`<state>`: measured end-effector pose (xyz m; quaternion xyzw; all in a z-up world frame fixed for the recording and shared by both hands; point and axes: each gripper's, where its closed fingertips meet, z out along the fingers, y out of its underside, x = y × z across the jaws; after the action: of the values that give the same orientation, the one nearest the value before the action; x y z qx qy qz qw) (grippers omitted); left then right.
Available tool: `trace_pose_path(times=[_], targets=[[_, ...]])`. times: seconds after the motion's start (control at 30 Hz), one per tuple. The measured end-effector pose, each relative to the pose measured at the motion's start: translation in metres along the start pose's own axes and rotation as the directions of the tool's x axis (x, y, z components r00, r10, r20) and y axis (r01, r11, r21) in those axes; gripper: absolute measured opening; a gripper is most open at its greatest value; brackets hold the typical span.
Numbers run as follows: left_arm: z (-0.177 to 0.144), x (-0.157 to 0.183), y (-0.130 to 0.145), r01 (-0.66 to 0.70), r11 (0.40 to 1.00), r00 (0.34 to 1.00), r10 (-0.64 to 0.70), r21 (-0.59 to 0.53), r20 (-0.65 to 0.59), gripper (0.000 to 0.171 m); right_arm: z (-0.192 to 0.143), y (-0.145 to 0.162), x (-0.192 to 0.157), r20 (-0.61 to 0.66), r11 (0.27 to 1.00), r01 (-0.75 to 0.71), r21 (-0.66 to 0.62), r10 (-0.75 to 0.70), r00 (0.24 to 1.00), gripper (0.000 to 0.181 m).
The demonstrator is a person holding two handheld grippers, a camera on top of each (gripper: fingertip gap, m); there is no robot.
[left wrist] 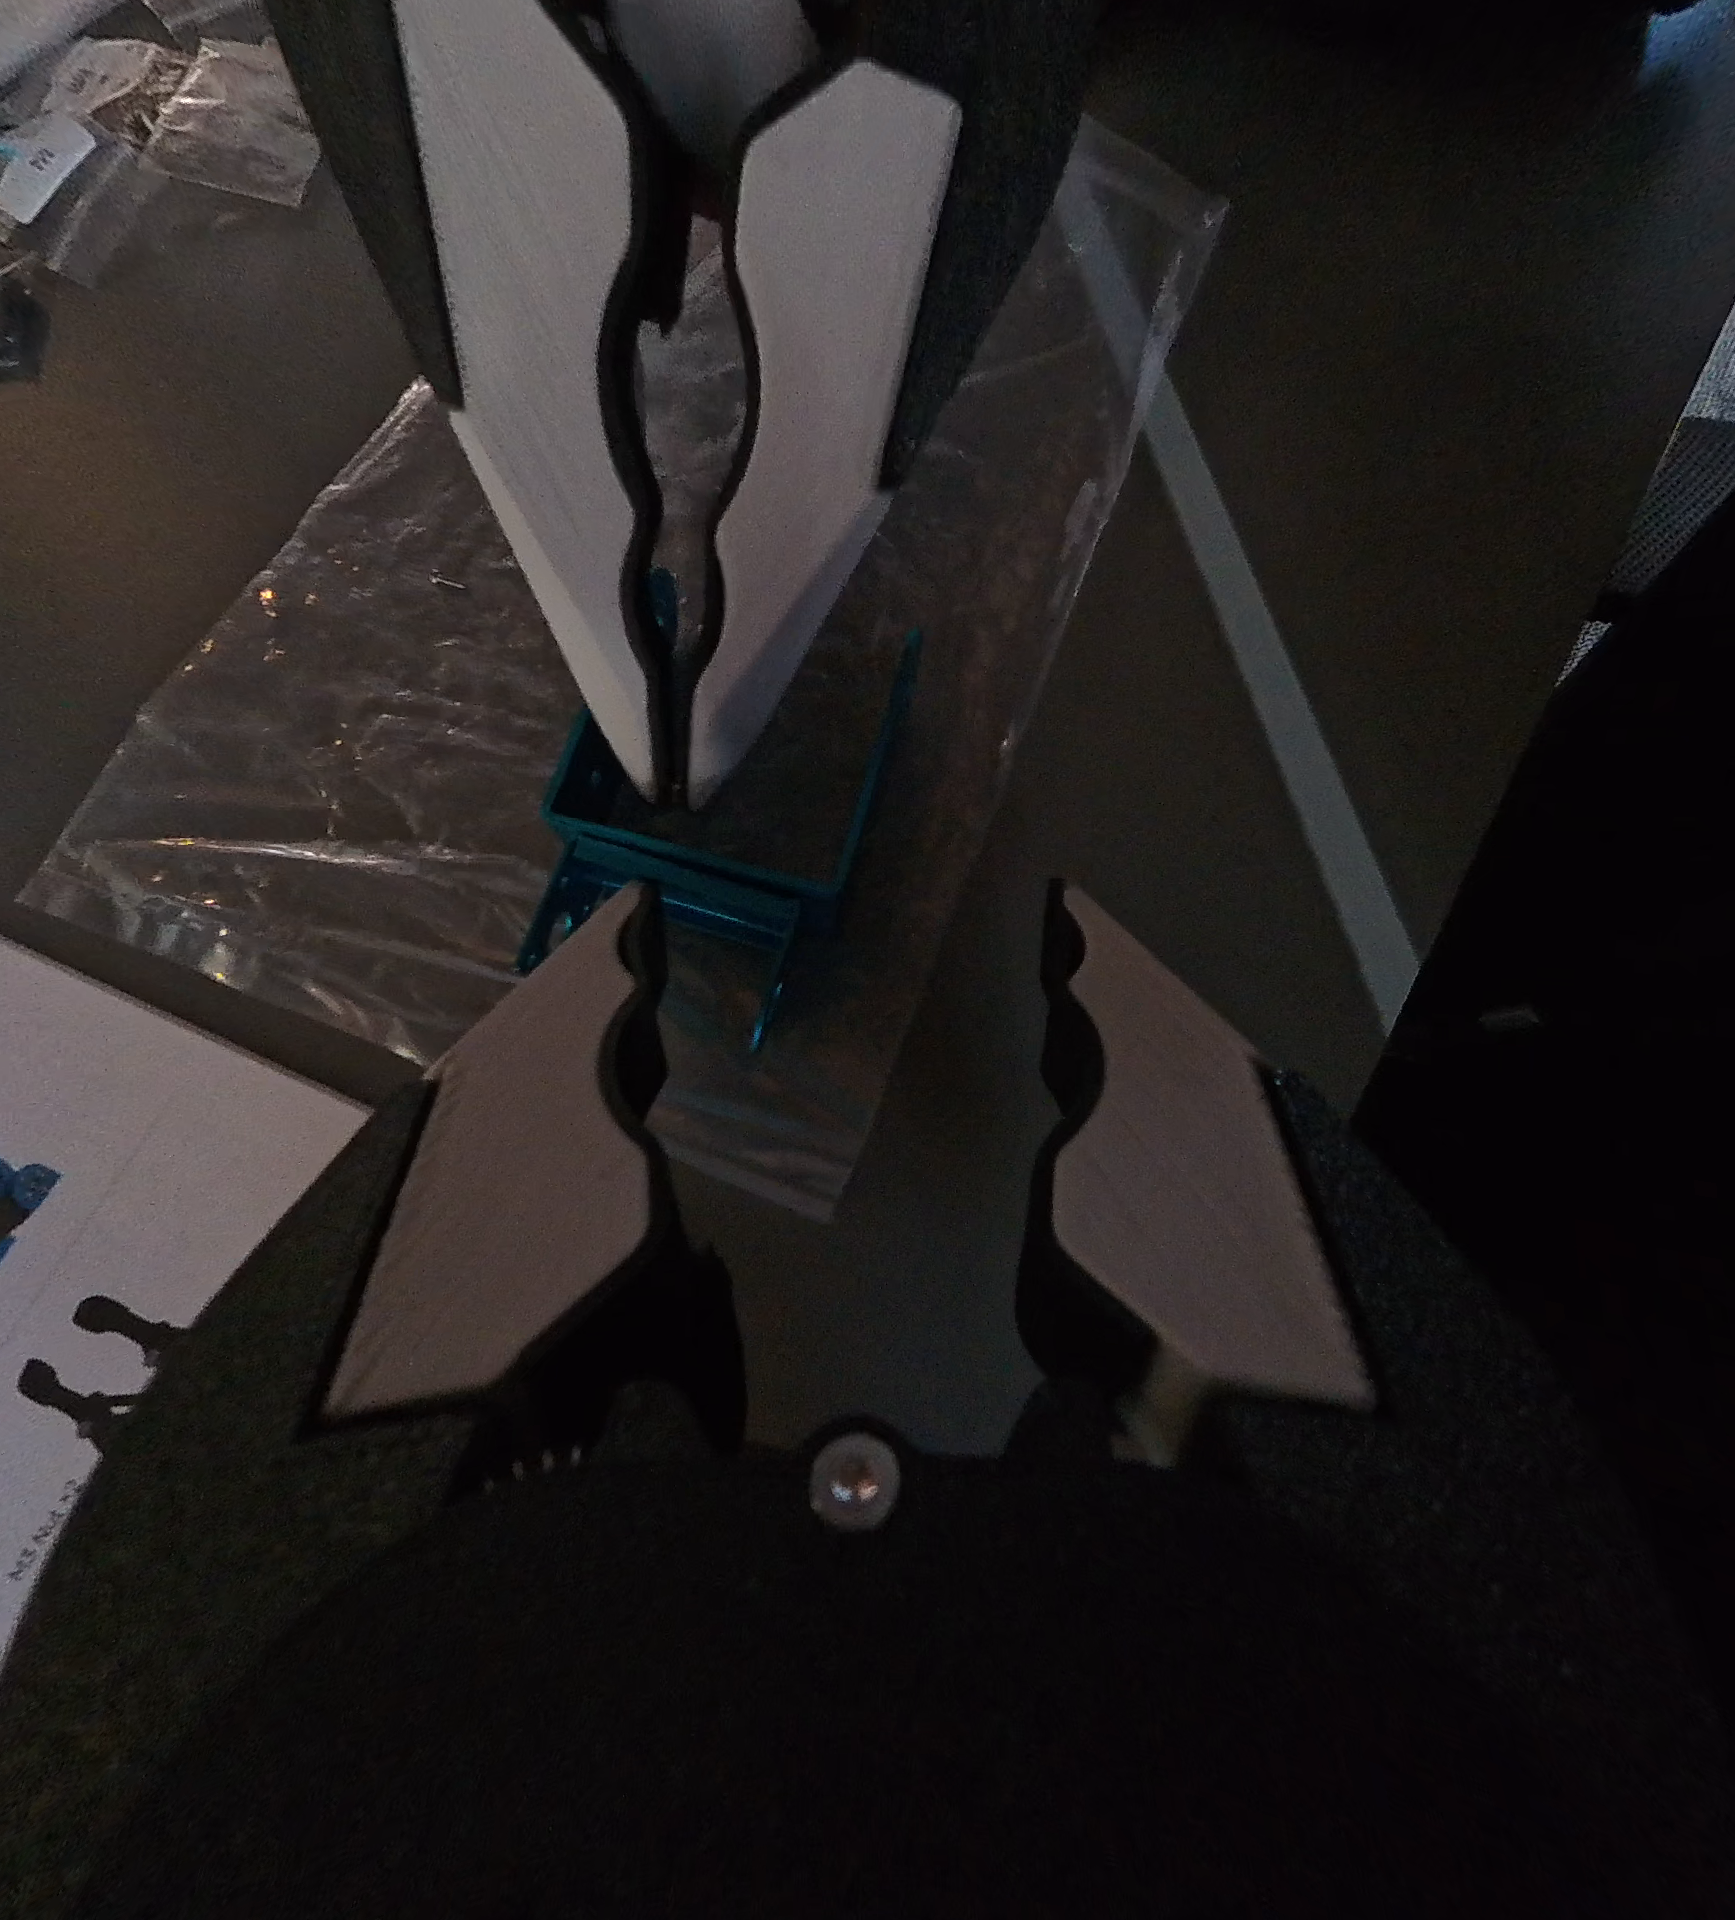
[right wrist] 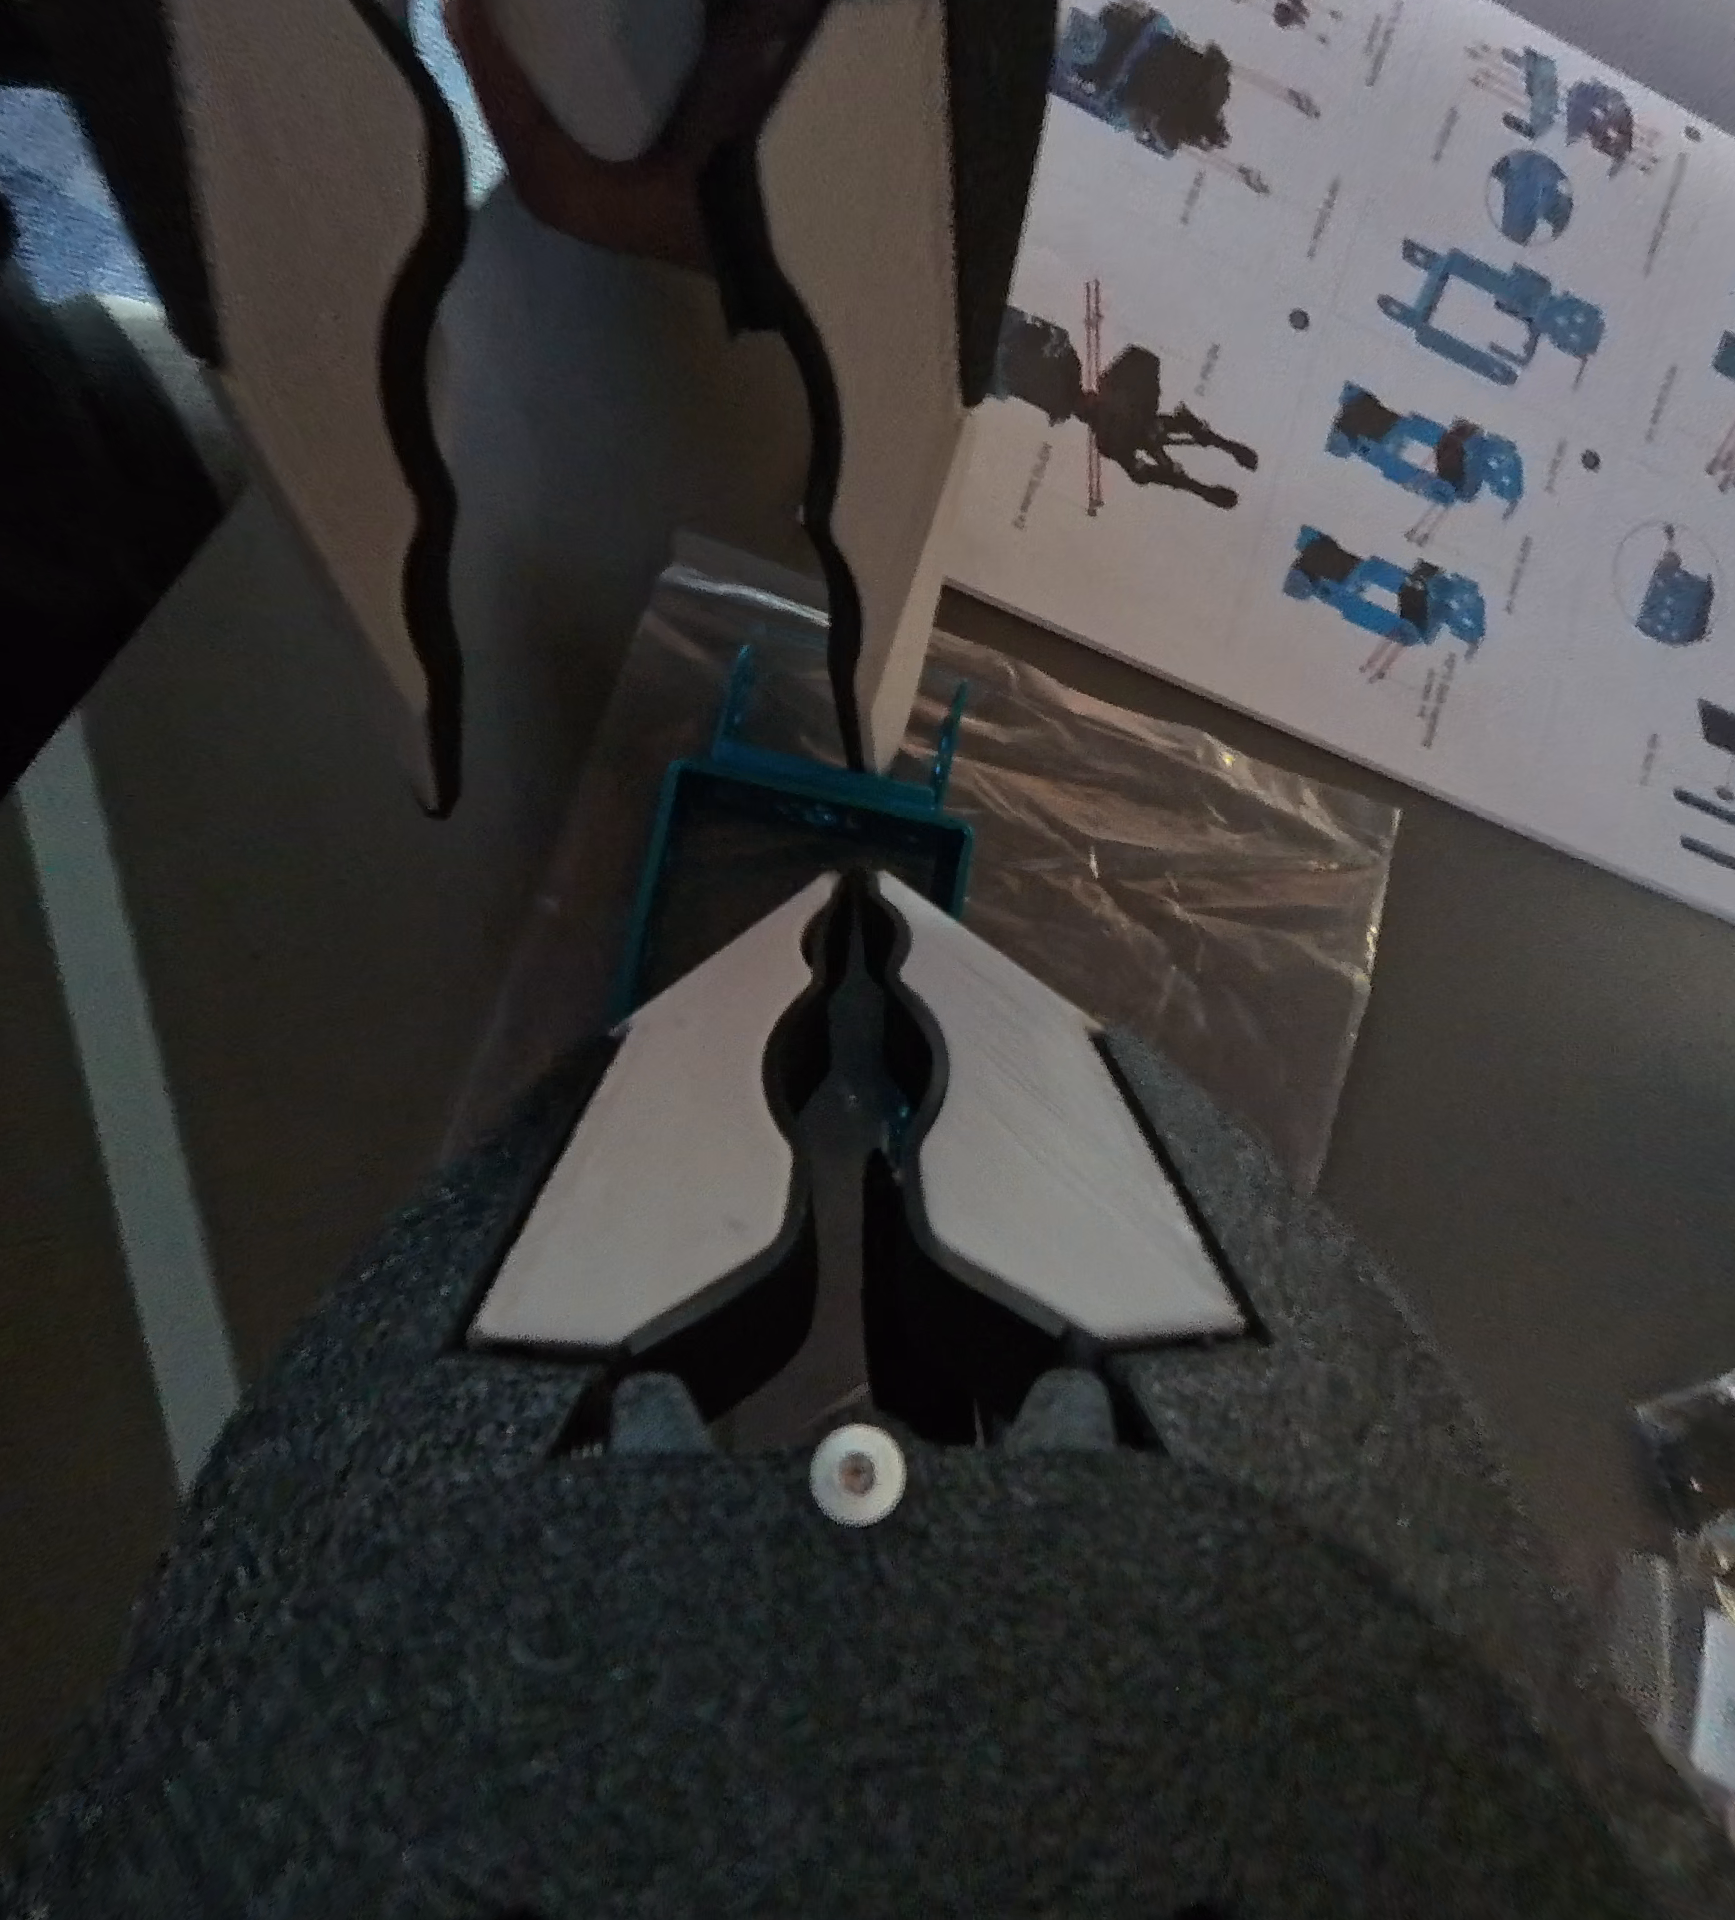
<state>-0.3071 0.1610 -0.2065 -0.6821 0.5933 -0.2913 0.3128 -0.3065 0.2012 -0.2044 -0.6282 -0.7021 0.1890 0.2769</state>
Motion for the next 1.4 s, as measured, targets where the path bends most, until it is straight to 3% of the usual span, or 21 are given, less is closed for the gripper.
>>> trace_pose_path(times=[0.2,0.37,0.5,0.63,0.87,1.07,1.4], targets=[[0.0,0.001,0.0,-0.003,1.0,1.0,0.003,-0.001,-0.003,0.072,-0.004,0.0,0.006,-0.156,0.987,-0.146,-0.069,0.133,0.979,0.001],[0.002,0.001,0.002,-0.006,1.0,1.0,0.006,-0.017,-0.006,0.072,-0.011,-0.007,-0.002,-0.175,0.948,-0.313,-0.053,0.299,0.938,0.0],[0.002,0.002,0.001,0.017,1.0,0.999,-0.017,-0.006,-0.035,0.072,-0.012,-0.012,-0.008,-0.163,0.852,-0.521,0.041,0.521,0.838,0.0],[0.0,0.003,-0.003,0.079,0.997,0.992,-0.077,0.019,-0.1,0.073,-0.013,-0.008,0.0,-0.213,0.724,-0.668,0.17,0.689,0.692,0.0],[-0.004,0.003,-0.01,0.179,0.983,0.963,-0.166,0.044,-0.212,0.074,-0.018,0.008,-0.001,-0.288,0.64,-0.738,0.216,0.764,0.578,0.0],[-0.002,0.007,-0.008,0.176,0.984,0.956,-0.166,0.019,-0.244,0.075,-0.014,-0.001,-0.004,-0.157,0.538,-0.803,0.257,0.843,0.515,0.0],[-0.005,0.009,-0.01,0.191,0.981,0.946,-0.174,0.036,-0.273,0.076,-0.002,0.002,-0.006,-0.159,0.536,-0.82,0.202,0.844,0.512,0.0]])
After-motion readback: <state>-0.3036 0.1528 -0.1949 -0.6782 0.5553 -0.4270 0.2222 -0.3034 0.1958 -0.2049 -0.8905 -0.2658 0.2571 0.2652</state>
